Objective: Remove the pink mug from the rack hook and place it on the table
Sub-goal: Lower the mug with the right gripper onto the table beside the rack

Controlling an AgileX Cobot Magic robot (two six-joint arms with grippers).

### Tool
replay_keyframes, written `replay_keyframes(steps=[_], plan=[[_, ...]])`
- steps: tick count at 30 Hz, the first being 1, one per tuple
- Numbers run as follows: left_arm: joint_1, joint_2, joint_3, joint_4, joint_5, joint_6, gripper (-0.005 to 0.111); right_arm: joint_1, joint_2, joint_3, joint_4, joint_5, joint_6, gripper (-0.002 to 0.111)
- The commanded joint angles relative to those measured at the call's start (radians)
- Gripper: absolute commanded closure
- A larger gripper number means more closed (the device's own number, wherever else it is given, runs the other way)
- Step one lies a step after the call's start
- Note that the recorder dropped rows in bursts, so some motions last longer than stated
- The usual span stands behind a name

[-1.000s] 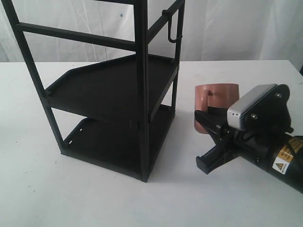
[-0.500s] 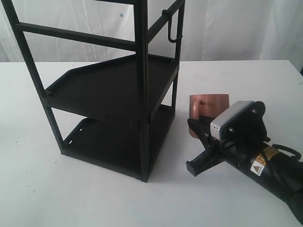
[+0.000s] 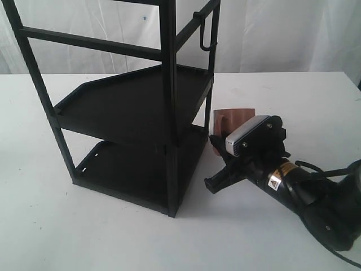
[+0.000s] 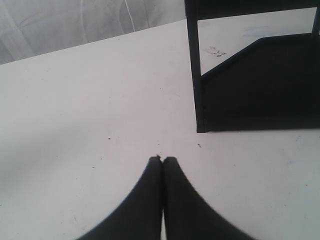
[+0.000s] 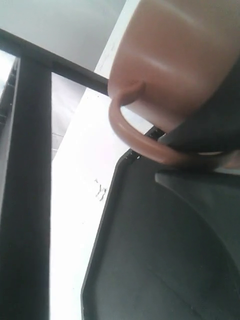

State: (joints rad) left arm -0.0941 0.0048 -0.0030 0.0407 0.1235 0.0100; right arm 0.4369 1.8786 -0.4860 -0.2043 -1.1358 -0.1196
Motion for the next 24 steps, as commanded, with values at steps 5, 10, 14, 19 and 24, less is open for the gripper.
replay_keyframes(steps=[5, 10, 14, 19, 24], plan=[[0.002, -0.005, 0.003, -0.002, 0.001, -0.010, 0.107, -0.001, 0.129, -0.044, 0.069, -0.031, -0.063, 0.108], [0.002, -0.005, 0.003, -0.002, 0.001, -0.010, 0.107, -0.001, 0.178, -0.061, 0.069, -0.032, -0.063, 0.108], [0.002, -0.005, 0.003, -0.002, 0.001, -0.010, 0.107, -0.001, 0.188, -0.061, 0.050, -0.025, -0.060, 0.108], [0.002, -0.005, 0.003, -0.002, 0.001, -0.010, 0.107, -0.001, 0.188, -0.061, 0.028, 0.010, -0.060, 0.108], [0.002, -0.005, 0.003, -0.002, 0.001, -0.010, 0.107, -0.001, 0.188, -0.061, 0.017, 0.065, -0.060, 0.108]])
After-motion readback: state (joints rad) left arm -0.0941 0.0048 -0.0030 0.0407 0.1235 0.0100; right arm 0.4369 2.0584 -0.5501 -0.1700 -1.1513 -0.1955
